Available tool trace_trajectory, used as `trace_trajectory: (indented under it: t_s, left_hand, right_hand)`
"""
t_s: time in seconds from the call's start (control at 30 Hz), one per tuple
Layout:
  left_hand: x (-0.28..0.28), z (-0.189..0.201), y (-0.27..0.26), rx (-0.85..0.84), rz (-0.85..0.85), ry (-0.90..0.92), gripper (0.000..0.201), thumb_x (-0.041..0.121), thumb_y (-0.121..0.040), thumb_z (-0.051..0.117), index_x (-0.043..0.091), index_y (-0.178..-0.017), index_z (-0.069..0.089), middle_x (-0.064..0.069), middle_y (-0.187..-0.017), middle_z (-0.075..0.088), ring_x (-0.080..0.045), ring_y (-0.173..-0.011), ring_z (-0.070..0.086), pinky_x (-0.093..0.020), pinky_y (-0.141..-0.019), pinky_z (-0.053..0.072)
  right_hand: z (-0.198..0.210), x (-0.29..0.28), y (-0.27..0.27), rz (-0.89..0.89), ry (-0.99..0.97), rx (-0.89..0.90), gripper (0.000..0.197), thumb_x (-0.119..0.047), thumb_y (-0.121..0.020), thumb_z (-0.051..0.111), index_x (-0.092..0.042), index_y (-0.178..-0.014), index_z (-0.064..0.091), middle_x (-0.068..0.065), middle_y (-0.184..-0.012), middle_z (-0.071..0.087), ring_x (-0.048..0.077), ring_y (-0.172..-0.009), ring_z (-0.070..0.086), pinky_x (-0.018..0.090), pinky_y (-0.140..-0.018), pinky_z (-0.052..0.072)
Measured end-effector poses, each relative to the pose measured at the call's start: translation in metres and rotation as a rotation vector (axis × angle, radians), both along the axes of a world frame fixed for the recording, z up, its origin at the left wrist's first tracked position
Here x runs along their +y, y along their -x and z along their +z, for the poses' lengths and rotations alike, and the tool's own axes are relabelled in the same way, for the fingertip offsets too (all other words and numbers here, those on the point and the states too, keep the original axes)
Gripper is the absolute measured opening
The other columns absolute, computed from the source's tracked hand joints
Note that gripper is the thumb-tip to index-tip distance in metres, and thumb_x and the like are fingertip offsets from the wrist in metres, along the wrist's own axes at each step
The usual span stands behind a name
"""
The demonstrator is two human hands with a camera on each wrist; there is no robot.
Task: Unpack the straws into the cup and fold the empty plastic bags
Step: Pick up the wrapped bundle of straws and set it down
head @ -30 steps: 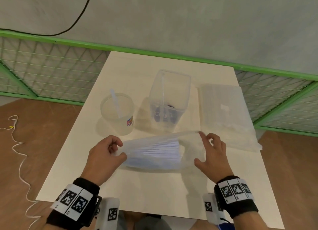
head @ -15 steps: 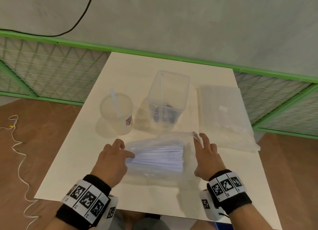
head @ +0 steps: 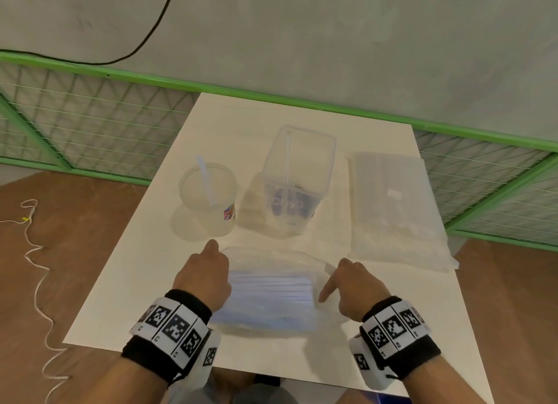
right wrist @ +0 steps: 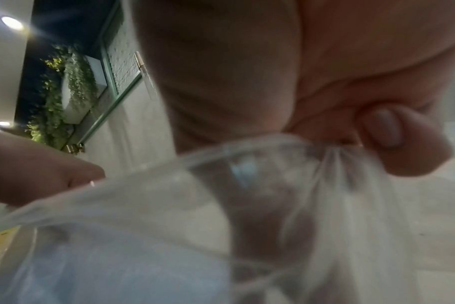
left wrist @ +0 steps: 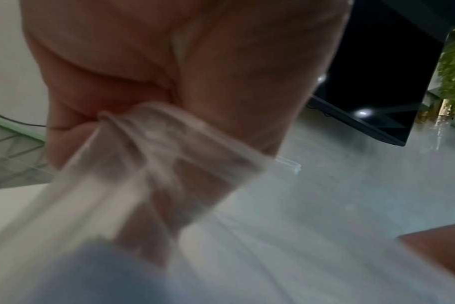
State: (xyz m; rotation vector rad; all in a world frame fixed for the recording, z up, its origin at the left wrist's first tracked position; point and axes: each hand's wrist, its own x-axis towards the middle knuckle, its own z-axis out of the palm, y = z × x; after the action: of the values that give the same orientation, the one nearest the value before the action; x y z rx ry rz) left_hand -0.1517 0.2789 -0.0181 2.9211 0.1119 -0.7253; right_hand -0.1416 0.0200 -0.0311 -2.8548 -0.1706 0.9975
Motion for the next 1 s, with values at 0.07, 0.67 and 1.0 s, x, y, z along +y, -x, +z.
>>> trace_trajectory:
  t_s: [0.07, 0.67, 1.0]
  left_hand:
    - [0.003, 0.001, 0.0, 0.036, -0.006, -0.028, 0.015, 0.006, -0.089, 0.05, 0.009, -0.1, 0.061, -0.008, -0.122, 0.036, -0.022, -0.079, 0.05, -0.03, -0.083, 0.052]
    - [0.009, -0.023, 0.023, -0.011, -0.122, -0.112, 0.082, 0.002, -0.081, 0.049, 0.017, -0.151, 0.009, 0.004, -0.159, -0.026, -0.028, -0.128, 0.032, -0.038, -0.089, 0.044]
    - [0.029, -0.05, 0.005, 0.112, -0.051, 0.079, 0.103, -0.001, -0.078, 0.046, 0.031, -0.151, -0.02, 0.005, -0.146, -0.045, -0.035, -0.129, 0.034, -0.045, -0.094, 0.05]
  right_hand:
    - [0.001, -0.003, 0.001, 0.005, 0.005, 0.035, 0.052, 0.006, -0.082, 0.056, -0.041, -0.097, 0.072, -0.006, -0.11, 0.041, 0.015, -0.107, 0.047, 0.031, -0.087, 0.051]
    - [0.002, -0.005, 0.016, -0.141, -0.182, 0.017, 0.109, 0.003, -0.076, 0.057, -0.045, -0.151, -0.007, -0.019, -0.16, -0.013, 0.021, -0.09, 0.058, 0.035, -0.077, 0.055]
    - [-0.005, 0.004, 0.001, -0.138, -0.167, 0.033, 0.098, -0.002, -0.081, 0.053, -0.043, -0.152, -0.001, -0.022, -0.159, -0.009, 0.027, -0.108, 0.06, 0.04, -0.09, 0.051]
